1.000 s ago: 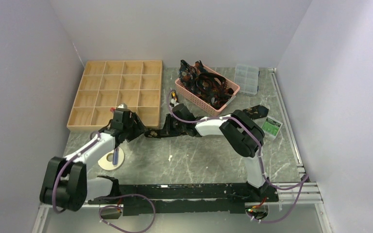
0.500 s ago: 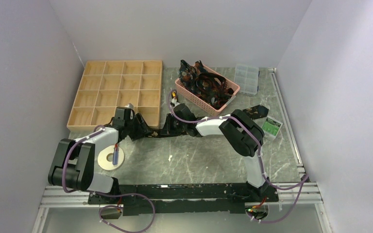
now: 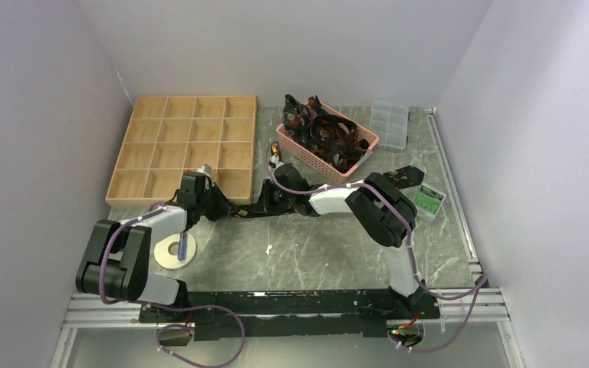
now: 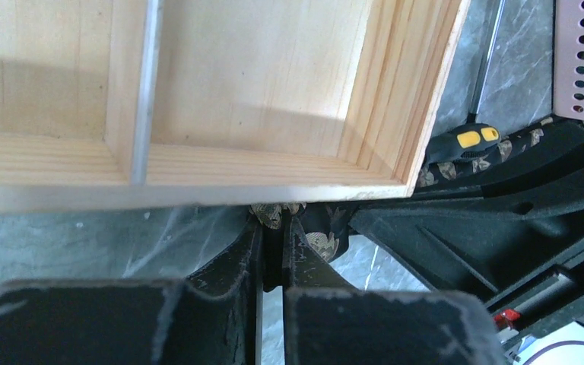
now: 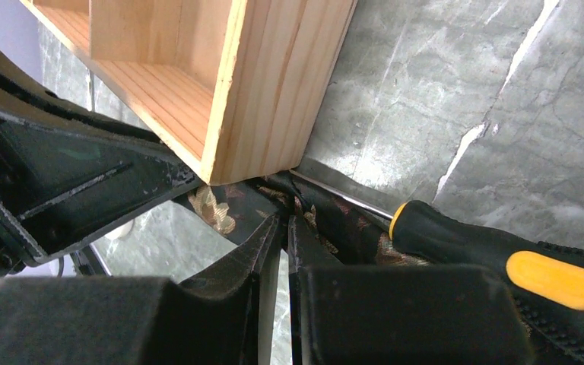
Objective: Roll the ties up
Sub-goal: Roll the tie at the center of the board.
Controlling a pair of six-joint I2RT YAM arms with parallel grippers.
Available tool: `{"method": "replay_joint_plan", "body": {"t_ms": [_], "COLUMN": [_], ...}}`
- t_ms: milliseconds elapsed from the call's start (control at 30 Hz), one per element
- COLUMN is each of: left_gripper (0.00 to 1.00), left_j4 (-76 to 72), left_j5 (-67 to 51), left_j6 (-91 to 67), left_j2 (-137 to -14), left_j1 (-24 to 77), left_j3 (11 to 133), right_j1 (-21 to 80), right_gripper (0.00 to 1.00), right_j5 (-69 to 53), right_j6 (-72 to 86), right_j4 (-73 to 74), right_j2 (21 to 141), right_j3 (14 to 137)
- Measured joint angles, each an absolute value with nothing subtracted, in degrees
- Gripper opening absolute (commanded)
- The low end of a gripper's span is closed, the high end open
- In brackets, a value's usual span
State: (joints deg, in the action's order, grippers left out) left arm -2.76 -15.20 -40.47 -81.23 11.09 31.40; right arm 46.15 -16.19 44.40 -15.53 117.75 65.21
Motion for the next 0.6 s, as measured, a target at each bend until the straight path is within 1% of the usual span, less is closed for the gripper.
{"method": "replay_joint_plan", "body": {"t_ms": [100, 133, 267, 333, 467, 600], "left_gripper": [0.03, 0.03, 0.03, 0.03, 0.03, 0.03], "left_j4": [-3.46, -3.66, -2.00, 0.16, 5.08, 7.90], "left_j5": [-15.18, -15.14, -13.58, -12.19, -8.56, -6.13], "left_j6": [-41.43, -41.87, -44.38, -45.50, -46.98, -47.92], "left_j2": [-79.15, -77.97, -72.34, -69.38, -64.58, -63.31], "left_j1": [11.07, 11.07, 11.14, 11.38, 11.73, 11.73], "left_j3": [29.52, 28.47, 24.51, 23.59, 23.57, 23.57], "right_j1": [46.15, 46.15, 46.28, 46.48, 46.78, 47.22], "right_gripper": [0.15, 0.18, 0.34, 0.38, 0.38, 0.37], "right_j5": [-16.19, -16.16, -16.19, -15.99, -13.85, -11.16], "right_j6": [44.40, 44.38, 44.58, 44.56, 43.83, 42.13], "right_j4": [-15.49, -15.49, -15.75, -15.90, -14.66, -12.67], "right_j2": [117.89, 117.95, 117.93, 117.49, 114.96, 111.00], "right_j3": [65.49, 65.60, 65.63, 65.58, 64.01, 61.84]}}
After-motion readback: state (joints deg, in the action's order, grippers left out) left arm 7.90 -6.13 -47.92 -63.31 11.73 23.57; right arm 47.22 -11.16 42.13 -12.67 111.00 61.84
